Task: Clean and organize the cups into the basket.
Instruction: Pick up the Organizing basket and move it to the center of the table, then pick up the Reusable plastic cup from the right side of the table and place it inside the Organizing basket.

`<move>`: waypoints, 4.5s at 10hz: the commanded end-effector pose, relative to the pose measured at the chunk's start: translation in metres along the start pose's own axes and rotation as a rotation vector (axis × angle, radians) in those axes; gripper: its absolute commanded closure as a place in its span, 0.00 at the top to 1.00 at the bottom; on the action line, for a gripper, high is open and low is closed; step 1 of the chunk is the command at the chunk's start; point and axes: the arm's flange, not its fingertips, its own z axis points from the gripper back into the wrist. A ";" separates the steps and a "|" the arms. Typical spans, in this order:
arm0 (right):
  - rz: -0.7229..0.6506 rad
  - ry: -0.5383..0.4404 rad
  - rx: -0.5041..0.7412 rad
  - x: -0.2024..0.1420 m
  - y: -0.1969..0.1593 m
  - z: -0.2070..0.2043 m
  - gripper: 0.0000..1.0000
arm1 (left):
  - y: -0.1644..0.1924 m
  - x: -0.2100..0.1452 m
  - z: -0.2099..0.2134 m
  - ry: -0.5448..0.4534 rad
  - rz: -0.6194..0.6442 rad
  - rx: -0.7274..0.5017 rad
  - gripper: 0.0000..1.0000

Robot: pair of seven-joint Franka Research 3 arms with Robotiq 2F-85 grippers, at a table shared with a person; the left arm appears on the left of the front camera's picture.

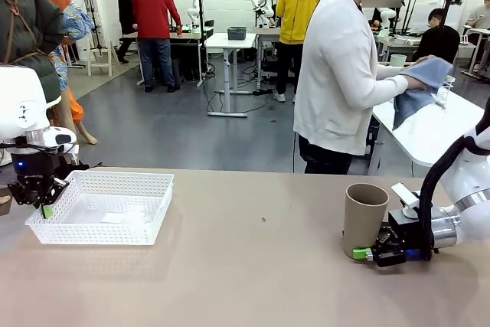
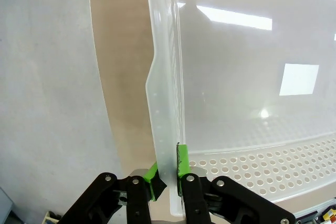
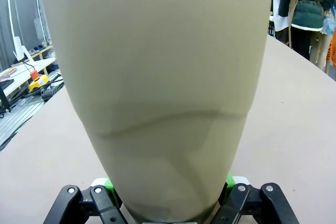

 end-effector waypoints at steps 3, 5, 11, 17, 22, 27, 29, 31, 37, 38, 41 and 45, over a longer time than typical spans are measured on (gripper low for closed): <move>-0.028 -0.005 -0.012 0.005 0.004 0.001 0.17 | -0.010 -0.008 0.007 0.007 0.035 -0.035 0.00; 0.003 -0.017 -0.034 0.035 0.025 0.003 0.17 | -0.038 -0.021 0.012 0.045 0.065 -0.103 0.00; -0.019 -0.033 -0.158 0.141 0.055 0.034 0.17 | -0.151 -0.040 0.016 0.006 0.103 -0.061 0.00; -0.012 -0.067 -0.251 0.183 0.055 0.051 0.17 | -0.262 -0.041 0.041 -0.041 0.033 -0.112 0.00; 0.001 -0.057 -0.250 0.183 0.051 0.061 0.17 | -0.341 -0.029 0.020 0.014 0.083 -0.076 0.00; 0.001 -0.057 -0.250 0.183 0.051 0.061 0.17 | -0.347 -0.031 0.011 0.039 0.070 -0.082 0.00; 0.001 -0.057 -0.250 0.183 0.051 0.061 0.17 | -0.347 -0.031 0.011 0.039 0.070 -0.082 0.00; 0.030 -0.014 -0.267 0.196 0.053 0.052 0.75 | -0.347 -0.031 0.011 0.039 0.070 -0.082 0.00; 0.103 0.419 -0.284 0.263 0.029 -0.083 0.75 | -0.347 -0.031 0.011 0.039 0.070 -0.082 0.00; 0.113 0.492 -0.280 0.264 0.028 -0.104 0.75 | -0.347 -0.031 0.011 0.039 0.070 -0.082 0.00; 0.163 0.672 -0.293 0.281 0.029 -0.159 0.75 | -0.347 -0.031 0.011 0.039 0.070 -0.082 0.00; 0.128 0.973 -0.269 0.291 0.034 -0.205 0.75 | -0.347 -0.031 0.011 0.039 0.070 -0.082 0.00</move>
